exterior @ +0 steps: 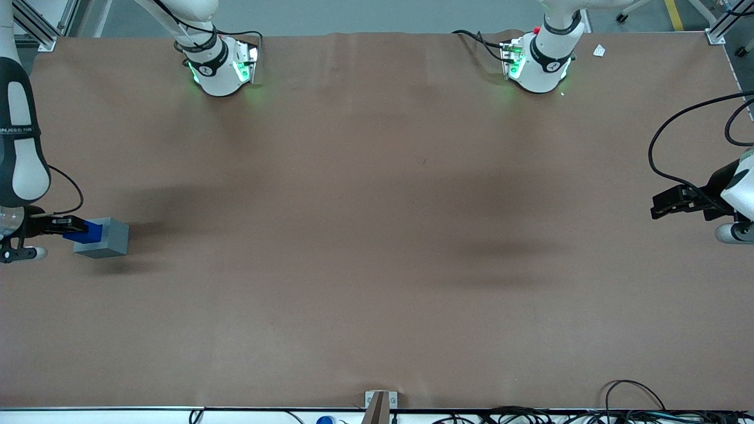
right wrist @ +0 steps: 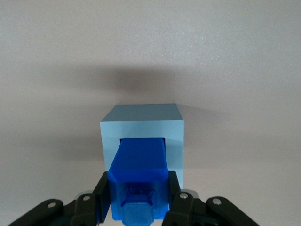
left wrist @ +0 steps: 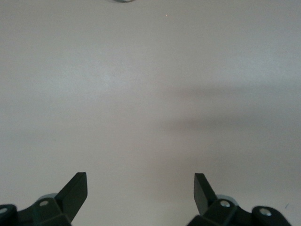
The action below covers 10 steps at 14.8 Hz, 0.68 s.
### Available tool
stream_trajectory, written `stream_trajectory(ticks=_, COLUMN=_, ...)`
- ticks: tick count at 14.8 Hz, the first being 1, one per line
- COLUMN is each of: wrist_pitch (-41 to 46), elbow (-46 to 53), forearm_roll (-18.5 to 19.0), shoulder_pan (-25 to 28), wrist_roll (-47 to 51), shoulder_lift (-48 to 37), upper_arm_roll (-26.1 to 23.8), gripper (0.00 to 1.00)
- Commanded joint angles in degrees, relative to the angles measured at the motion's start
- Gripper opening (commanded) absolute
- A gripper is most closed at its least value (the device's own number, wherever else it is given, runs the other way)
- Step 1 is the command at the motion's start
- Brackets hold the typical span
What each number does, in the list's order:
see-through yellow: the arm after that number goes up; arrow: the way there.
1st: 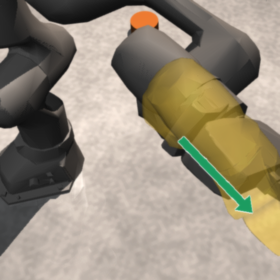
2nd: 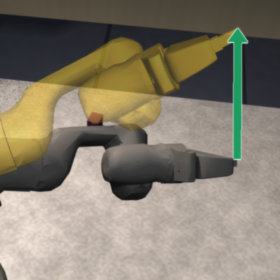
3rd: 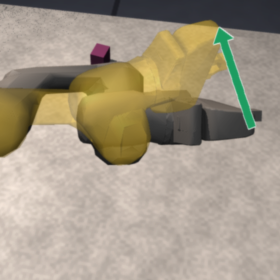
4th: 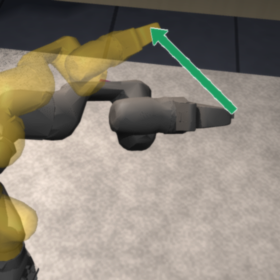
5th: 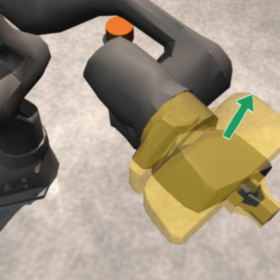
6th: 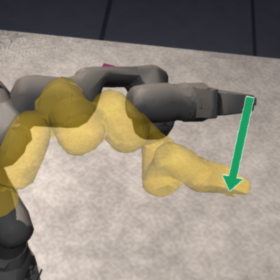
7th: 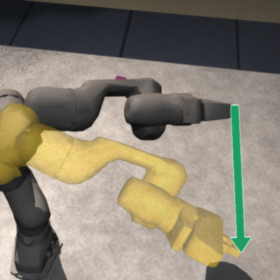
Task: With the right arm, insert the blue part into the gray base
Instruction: 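Lower the blue block into the gray base's opening and press it in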
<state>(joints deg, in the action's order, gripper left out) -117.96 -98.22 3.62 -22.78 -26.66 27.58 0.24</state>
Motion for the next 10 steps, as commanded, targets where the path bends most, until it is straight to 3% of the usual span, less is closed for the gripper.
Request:
stream_trajectory(ticks=1, wrist_pitch=0.7, elbow=1.6, forearm_roll=-0.2, shoulder_pan=-0.9, wrist_roll=-0.6, shoulder_lift=0.9, upper_arm_roll=-0.6, gripper=0.0)
stream_trajectory(ticks=4, wrist_pitch=0.6, elbow=1.7, forearm_roll=-0.4, shoulder_pan=-0.9, wrist_roll=-0.5, shoulder_lift=1.2, upper_arm_roll=-0.6, gripper=0.02)
stream_trajectory(ticks=9, wrist_pitch=0.5, elbow=1.7, forearm_roll=-0.5, shoulder_pan=-0.8, wrist_roll=-0.4, shoulder_lift=1.3, upper_arm_roll=-0.6, gripper=0.71)
stream_trajectory(ticks=10, wrist_pitch=0.5, elbow=1.7, forearm_roll=-0.5, shoulder_pan=-0.8, wrist_roll=-0.4, shoulder_lift=1.3, upper_arm_roll=-0.6, gripper=0.77)
